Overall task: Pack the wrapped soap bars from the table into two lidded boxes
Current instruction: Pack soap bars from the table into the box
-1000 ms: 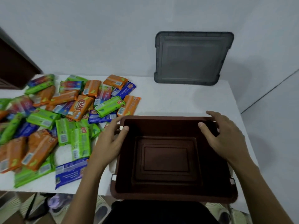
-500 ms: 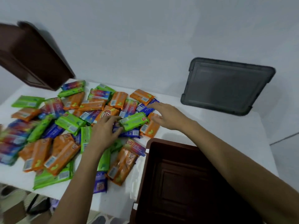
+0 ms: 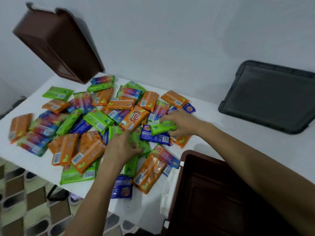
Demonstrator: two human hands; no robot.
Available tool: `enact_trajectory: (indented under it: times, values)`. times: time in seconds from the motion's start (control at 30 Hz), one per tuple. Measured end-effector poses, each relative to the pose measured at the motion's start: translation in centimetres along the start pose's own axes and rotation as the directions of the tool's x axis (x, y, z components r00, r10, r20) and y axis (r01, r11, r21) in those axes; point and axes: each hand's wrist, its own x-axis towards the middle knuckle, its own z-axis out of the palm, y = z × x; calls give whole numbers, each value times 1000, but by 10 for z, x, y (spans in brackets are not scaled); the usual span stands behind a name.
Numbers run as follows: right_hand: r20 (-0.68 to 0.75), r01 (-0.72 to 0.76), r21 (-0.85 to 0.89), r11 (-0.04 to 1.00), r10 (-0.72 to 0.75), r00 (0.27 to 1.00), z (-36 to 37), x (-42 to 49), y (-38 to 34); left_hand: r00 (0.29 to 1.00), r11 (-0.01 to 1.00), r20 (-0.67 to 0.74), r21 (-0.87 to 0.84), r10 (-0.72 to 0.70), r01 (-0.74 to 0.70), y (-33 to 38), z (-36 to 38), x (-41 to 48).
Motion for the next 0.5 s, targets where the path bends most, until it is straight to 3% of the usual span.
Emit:
enact_trajectory:
  times: [0.17, 0.23, 0.37, 0.5]
  values:
    - [-157, -75, 364, 929, 140, 978, -19, -39, 3, 1000, 958, 14, -288, 13, -8, 7, -26, -9]
    - [-224, -92, 479, 873, 223, 949, -29, -59, 7, 997, 943, -21, -322, 79, -81, 11, -41, -16]
    - [-335, 17, 736, 677, 342, 878, -47, -110, -3, 952, 876, -215, -386, 218, -288, 23, -59, -32]
    - [-389, 87, 827, 556, 454, 802, -58, -162, -28, 895, 703, -309, -556, 321, -444, 40, -65, -44]
